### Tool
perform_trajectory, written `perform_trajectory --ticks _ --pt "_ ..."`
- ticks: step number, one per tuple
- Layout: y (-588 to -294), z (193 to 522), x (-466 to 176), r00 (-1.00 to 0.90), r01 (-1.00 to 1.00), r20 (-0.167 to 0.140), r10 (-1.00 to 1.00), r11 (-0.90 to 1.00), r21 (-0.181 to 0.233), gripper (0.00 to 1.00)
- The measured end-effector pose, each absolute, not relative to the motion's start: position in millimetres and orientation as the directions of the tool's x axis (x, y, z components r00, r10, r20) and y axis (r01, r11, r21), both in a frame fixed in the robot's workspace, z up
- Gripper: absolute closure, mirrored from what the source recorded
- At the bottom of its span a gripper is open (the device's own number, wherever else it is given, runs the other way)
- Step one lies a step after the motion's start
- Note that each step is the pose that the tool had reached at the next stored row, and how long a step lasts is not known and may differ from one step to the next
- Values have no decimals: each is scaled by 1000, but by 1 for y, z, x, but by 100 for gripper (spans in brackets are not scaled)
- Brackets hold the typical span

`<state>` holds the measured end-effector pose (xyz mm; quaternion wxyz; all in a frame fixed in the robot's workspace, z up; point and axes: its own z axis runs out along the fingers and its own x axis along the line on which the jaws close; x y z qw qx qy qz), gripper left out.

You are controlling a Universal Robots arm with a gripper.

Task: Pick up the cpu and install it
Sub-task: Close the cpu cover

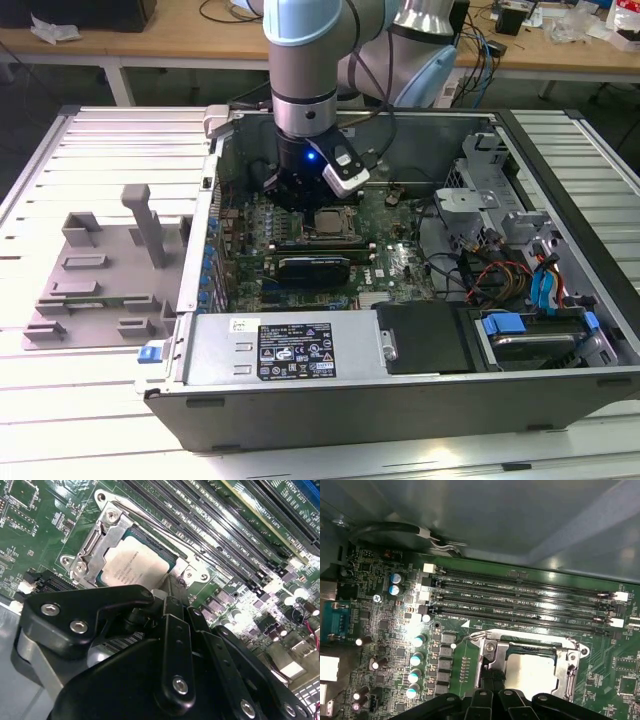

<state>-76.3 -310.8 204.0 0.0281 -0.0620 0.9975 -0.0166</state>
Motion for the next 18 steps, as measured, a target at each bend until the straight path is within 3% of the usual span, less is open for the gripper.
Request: perform_trajectory --ticks 18 --pt "-311 224 -64 -991 -123 -53 -124 992 -36 89"
